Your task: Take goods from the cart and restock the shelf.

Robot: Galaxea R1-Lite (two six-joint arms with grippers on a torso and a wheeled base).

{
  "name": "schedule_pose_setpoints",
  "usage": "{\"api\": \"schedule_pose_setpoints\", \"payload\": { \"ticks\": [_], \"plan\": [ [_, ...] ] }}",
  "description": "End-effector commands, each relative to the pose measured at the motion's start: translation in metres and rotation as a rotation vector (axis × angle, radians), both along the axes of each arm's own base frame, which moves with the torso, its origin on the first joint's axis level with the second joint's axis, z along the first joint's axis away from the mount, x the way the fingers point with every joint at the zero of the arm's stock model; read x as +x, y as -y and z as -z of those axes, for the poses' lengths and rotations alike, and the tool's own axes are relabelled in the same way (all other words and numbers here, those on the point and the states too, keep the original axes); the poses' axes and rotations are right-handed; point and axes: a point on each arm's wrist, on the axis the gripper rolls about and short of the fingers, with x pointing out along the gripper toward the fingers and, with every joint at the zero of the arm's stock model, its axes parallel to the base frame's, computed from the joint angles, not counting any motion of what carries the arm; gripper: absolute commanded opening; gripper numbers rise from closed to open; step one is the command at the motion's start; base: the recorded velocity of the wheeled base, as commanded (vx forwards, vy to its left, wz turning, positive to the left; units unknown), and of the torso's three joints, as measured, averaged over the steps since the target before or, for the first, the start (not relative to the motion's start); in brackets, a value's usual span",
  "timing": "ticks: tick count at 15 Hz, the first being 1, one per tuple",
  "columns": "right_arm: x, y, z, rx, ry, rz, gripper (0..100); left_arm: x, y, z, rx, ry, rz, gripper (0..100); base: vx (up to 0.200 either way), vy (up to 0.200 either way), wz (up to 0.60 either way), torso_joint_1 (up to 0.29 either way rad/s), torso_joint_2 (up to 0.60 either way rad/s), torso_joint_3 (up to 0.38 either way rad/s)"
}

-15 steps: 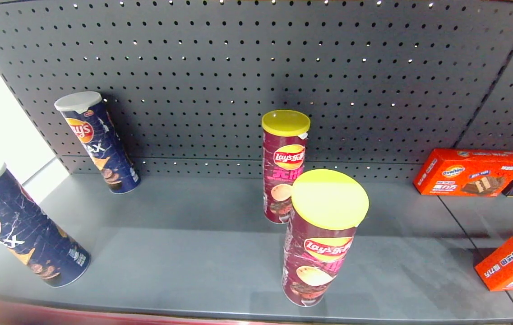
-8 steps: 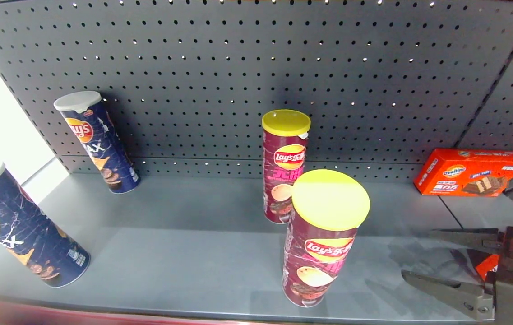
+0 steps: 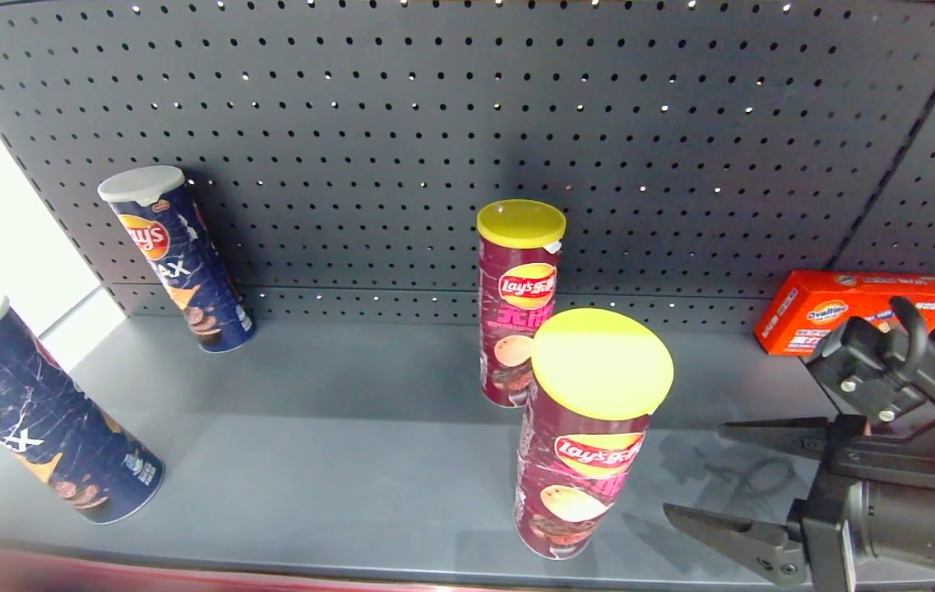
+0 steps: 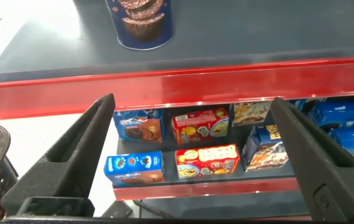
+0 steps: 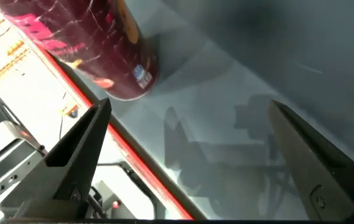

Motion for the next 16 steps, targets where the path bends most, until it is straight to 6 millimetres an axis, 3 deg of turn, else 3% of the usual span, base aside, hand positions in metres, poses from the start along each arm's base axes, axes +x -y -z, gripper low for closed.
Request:
{"api": "schedule_pose_setpoints", "payload": {
  "ticks": [1, 9, 16],
  "plan": [
    [0.008, -0.011, 0.006, -0.031, -0.023, -0.006, 100, 0.0, 0.0, 0.0, 0.0, -0.001, -0.001, 100, 0.0, 0.0, 0.0, 0.0, 0.0, 0.0],
    [0.027, -0.038, 0.003, -0.044, -0.03, -0.037, 100, 0.0, 0.0, 0.0, -0.006, -0.002, -0.003, 100, 0.0, 0.0, 0.0, 0.0, 0.0, 0.0],
    [0.024, -0.036, 0.006, -0.051, -0.034, -0.038, 100, 0.0, 0.0, 0.0, -0.006, -0.003, -0.003, 100, 0.0, 0.0, 0.0, 0.0, 0.0, 0.0]
  ]
}}
